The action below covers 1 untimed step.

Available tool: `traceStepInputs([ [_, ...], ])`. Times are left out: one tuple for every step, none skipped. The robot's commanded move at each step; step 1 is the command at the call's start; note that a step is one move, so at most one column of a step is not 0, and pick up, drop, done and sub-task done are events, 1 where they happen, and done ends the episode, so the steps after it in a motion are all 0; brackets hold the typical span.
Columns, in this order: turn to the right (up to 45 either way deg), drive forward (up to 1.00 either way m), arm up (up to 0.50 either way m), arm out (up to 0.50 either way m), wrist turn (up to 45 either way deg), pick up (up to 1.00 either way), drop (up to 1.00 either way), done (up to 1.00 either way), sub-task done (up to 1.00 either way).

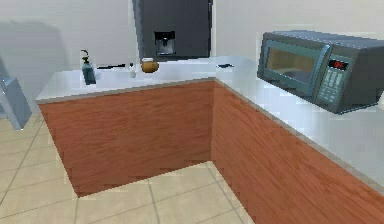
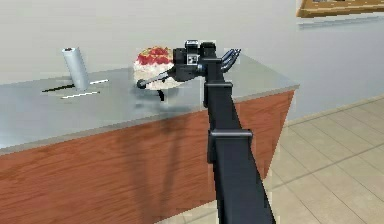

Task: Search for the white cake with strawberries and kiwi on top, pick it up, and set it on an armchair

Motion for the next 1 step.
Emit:
traceStepInputs([
  [0.0,0.0,0.04,0.0,0.0,0.0,0.0,0.0,0.0],
])
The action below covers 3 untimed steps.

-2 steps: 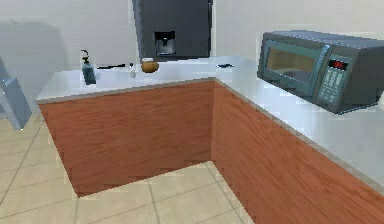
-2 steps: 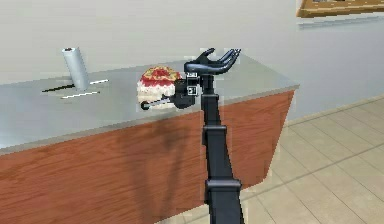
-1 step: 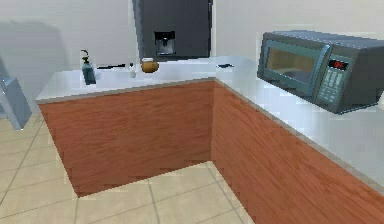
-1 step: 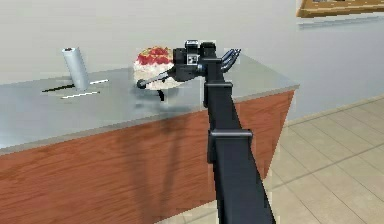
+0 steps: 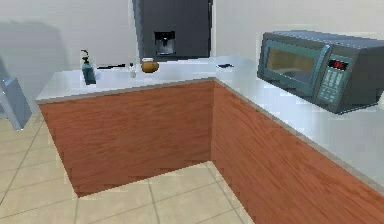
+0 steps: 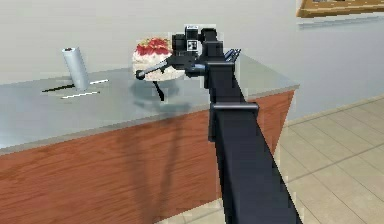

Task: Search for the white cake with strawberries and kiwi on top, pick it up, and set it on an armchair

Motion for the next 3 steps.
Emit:
traceStepInputs([
  [0.0,0.0,0.0,0.0,-45.0,0.0,0.0,0.0,0.0],
  [0.0,0.0,0.0,0.0,-45.0,0.0,0.0,0.0,0.0],
  [0.0,0.0,0.0,-0.48,0.0,0.0,0.0,0.0,0.0],
])
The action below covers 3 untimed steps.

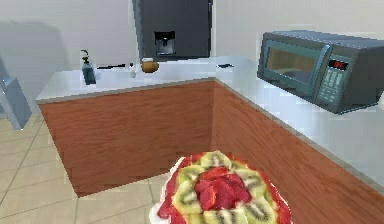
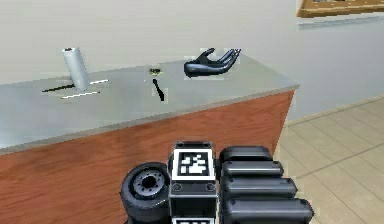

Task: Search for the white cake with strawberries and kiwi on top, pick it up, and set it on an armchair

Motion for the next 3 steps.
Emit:
traceStepInputs([
  [-45.0,0.0,0.0,0.0,0.0,0.0,0.0,0.0,0.0],
  [-45.0,0.0,0.0,0.0,0.0,0.0,0.0,0.0,0.0],
  [-36.0,0.0,0.0,0.0,0.0,0.0,0.0,0.0,0.0],
])
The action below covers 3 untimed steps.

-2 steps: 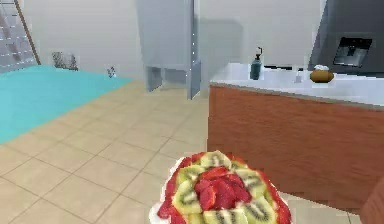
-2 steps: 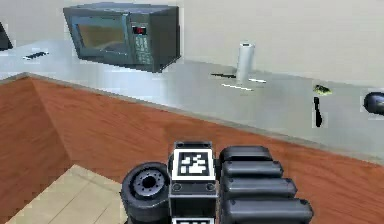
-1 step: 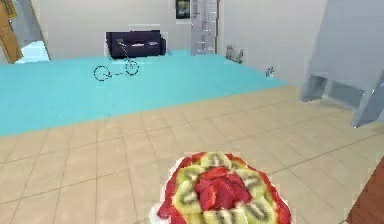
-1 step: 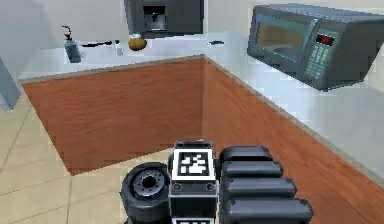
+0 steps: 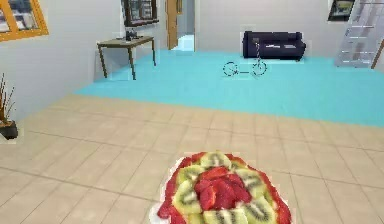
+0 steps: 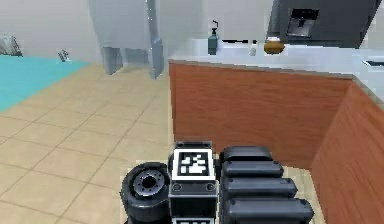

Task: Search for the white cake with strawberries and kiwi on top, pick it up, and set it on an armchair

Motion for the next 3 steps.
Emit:
traceStepInputs([
  [0.0,1.0,0.0,0.0,0.0,0.0,0.0,0.0,0.0],
  [0.0,1.0,0.0,0.0,0.0,0.0,0.0,0.0,0.0],
  [0.0,1.0,0.0,0.0,0.0,0.0,0.0,0.0,0.0],
])
